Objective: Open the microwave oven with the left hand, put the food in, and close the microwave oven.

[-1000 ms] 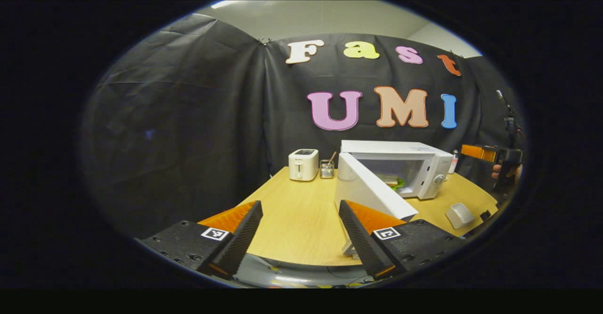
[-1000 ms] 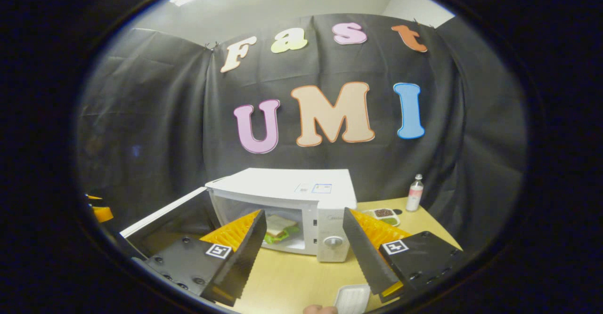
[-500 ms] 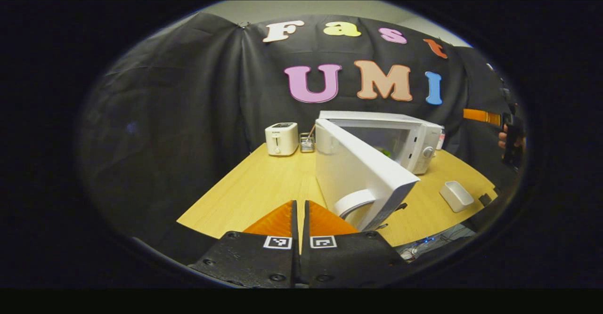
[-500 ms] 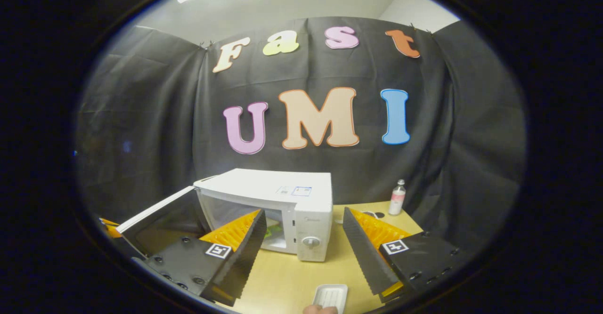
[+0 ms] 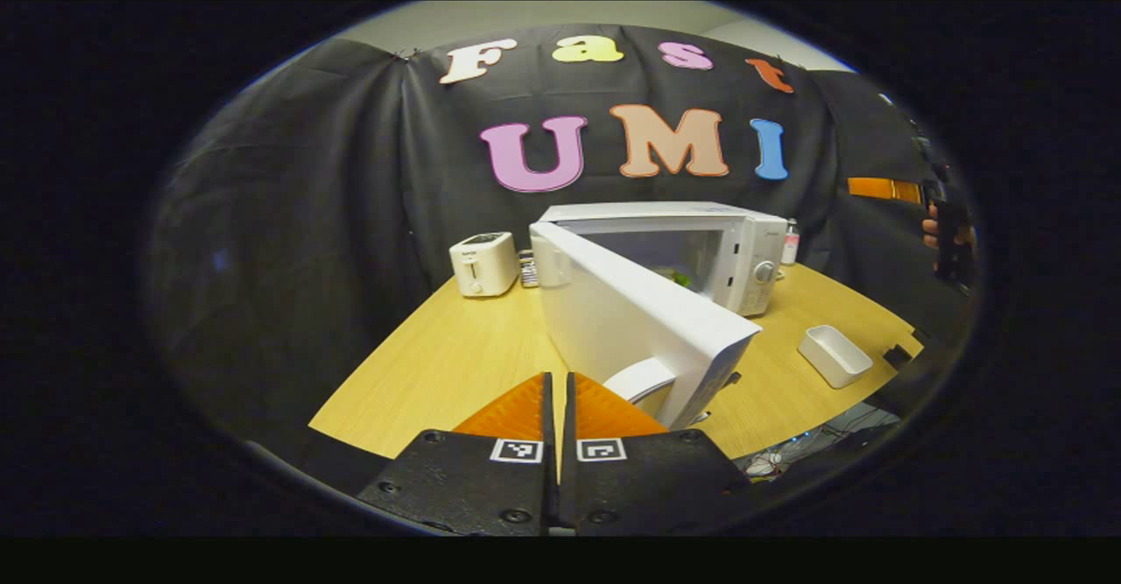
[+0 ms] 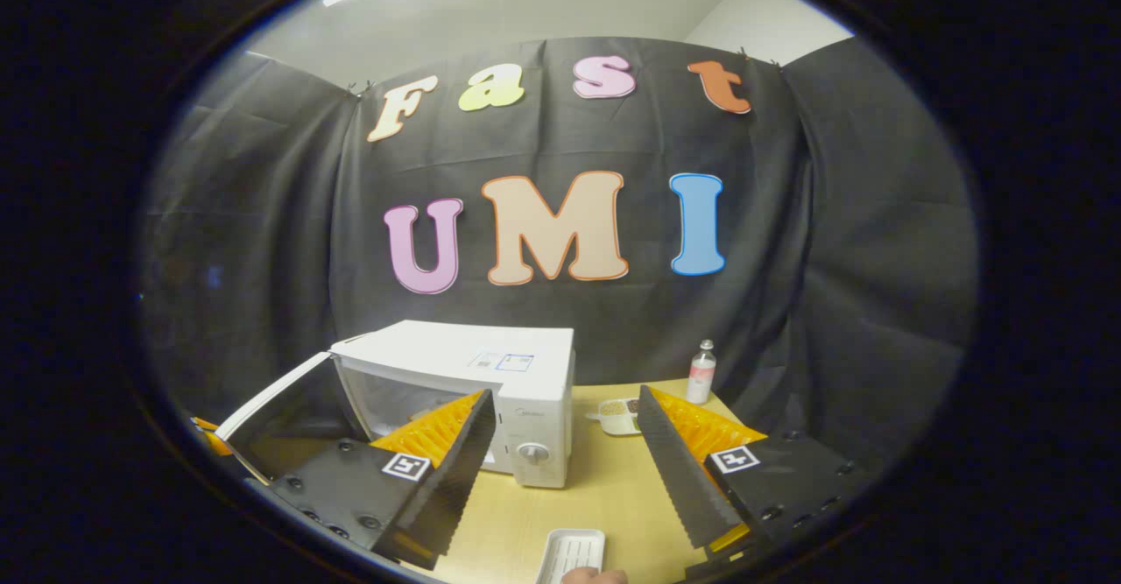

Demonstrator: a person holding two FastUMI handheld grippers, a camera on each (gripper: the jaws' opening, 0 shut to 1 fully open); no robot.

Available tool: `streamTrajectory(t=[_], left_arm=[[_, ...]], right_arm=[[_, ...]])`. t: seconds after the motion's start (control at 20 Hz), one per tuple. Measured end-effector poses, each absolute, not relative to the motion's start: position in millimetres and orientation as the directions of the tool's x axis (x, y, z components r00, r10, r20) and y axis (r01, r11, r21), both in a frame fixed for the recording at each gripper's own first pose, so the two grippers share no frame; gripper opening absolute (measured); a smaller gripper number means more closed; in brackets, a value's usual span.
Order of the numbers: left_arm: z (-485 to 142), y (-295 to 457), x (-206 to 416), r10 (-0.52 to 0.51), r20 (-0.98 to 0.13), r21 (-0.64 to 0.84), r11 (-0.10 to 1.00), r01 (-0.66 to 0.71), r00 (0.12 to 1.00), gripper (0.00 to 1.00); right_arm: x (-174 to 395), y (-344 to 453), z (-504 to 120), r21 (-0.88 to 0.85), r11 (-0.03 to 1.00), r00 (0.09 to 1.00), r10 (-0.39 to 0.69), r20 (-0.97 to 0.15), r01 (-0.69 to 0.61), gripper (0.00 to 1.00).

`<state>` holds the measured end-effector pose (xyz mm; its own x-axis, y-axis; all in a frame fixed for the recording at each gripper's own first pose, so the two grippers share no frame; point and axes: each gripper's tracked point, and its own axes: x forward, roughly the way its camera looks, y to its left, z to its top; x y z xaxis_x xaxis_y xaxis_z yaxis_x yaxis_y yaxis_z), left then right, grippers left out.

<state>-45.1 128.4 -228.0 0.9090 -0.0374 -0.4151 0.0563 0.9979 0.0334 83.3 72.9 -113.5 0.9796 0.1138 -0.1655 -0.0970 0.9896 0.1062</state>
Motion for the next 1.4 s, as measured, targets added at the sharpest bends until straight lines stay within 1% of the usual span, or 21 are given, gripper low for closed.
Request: streamTrajectory(t=[0.2, 0.6, 0.75, 1.15, 1.4], left_arm=[[-228, 99, -35, -0.097, -0.406, 0.028, 0.993, 0.118, 0.909, 0.0], [-231, 39, -4, -0.229, -0.404, 0.011, 0.967, 0.256, 0.885, 0.0], [-231, 17, 13, -0.267, -0.395, 0.014, 0.955, 0.296, 0.879, 0.0], [-242, -29, 60, -0.326, -0.403, -0.015, 0.937, 0.35, 0.855, 0.0], [-242, -49, 91, -0.35, -0.396, -0.03, 0.929, 0.368, 0.849, 0.0]], right_arm=[[76, 53, -104, 0.084, 0.994, 0.984, 0.088, -0.154, -0.076, 0.91], [68, 18, -80, 0.116, 0.993, 0.991, 0.031, -0.133, -0.015, 0.91], [64, 8, -85, 0.097, 0.995, 0.988, 0.024, -0.15, -0.009, 0.91], [77, -11, -86, 0.095, 0.995, 0.986, -0.005, -0.165, 0.021, 0.91], [90, -8, -81, 0.09, 0.996, 0.988, 0.01, -0.157, 0.005, 0.92]])
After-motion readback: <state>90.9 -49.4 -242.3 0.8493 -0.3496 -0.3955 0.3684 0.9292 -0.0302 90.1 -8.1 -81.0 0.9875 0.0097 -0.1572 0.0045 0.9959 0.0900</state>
